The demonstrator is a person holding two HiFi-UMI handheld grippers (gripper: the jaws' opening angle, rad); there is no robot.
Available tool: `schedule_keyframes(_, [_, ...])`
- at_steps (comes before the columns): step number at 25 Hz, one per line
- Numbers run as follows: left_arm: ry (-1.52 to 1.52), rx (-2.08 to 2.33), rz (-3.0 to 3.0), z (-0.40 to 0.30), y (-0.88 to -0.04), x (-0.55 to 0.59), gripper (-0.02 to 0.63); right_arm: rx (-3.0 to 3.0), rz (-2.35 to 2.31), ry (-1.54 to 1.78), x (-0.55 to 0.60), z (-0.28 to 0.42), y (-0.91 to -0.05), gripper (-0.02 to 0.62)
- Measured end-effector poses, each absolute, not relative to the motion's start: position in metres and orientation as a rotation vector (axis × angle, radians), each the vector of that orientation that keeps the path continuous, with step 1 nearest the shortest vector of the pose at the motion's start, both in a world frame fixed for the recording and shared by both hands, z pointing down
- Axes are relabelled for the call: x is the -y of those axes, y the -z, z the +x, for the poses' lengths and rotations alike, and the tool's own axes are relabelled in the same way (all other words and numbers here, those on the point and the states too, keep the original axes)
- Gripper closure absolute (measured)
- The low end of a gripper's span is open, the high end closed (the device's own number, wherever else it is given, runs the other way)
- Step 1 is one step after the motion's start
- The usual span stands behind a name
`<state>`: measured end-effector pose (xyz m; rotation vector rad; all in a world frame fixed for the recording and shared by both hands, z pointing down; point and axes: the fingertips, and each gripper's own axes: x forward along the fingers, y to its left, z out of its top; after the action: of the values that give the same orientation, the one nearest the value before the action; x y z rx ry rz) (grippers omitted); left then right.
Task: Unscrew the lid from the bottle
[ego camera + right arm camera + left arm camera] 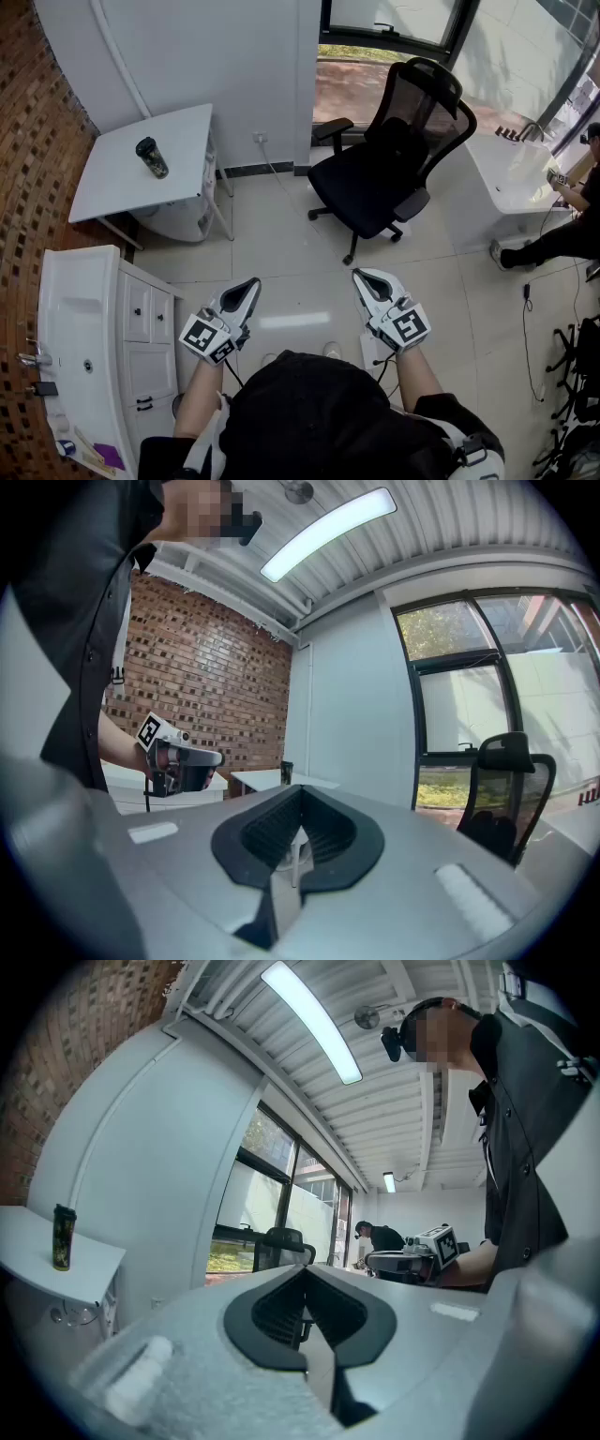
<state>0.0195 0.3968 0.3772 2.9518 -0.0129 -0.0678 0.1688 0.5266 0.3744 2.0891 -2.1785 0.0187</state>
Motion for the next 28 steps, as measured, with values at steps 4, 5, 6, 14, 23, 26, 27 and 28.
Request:
schedule_keyframes(4, [0.069,0.068,2.949,0.01,-0.378,-0.392,0.604,2.226,2.03,-0.008,-0.514,0.163,-0.371,0.591])
schedule_keyframes(5, [0.069,0.086,2.949,0.007,-0.378,-0.391,0.604,2.237,2.018,-0.008,-0.511,0.161,-0.371,0.592])
schedule_keyframes(6, [0.069,0.107,2.949,0.003,-0.378,-0.389,0.604,2.25,2.004,-0.006,-0.507,0.16,-0.37,0.592])
schedule_keyframes(14, [0.071,0.349,2.932,-0.034,-0.379,-0.376,0.604,2.404,1.831,0.009,-0.469,0.142,-0.372,0.591])
schedule_keyframes(23, [0.075,0.662,2.916,-0.077,-0.373,-0.384,0.604,2.614,1.527,0.048,-0.436,0.109,-0.373,0.591])
schedule_keyframes(26, [0.09,0.81,2.874,-0.101,-0.37,-0.391,0.604,2.705,1.415,0.033,-0.426,0.081,-0.369,0.592])
schedule_keyframes(27, [0.095,0.852,2.854,-0.109,-0.37,-0.393,0.604,2.741,1.372,0.035,-0.424,0.069,-0.366,0.591])
schedule_keyframes(28, [0.099,0.888,2.832,-0.115,-0.369,-0.396,0.604,2.773,1.329,0.038,-0.423,0.058,-0.364,0.592])
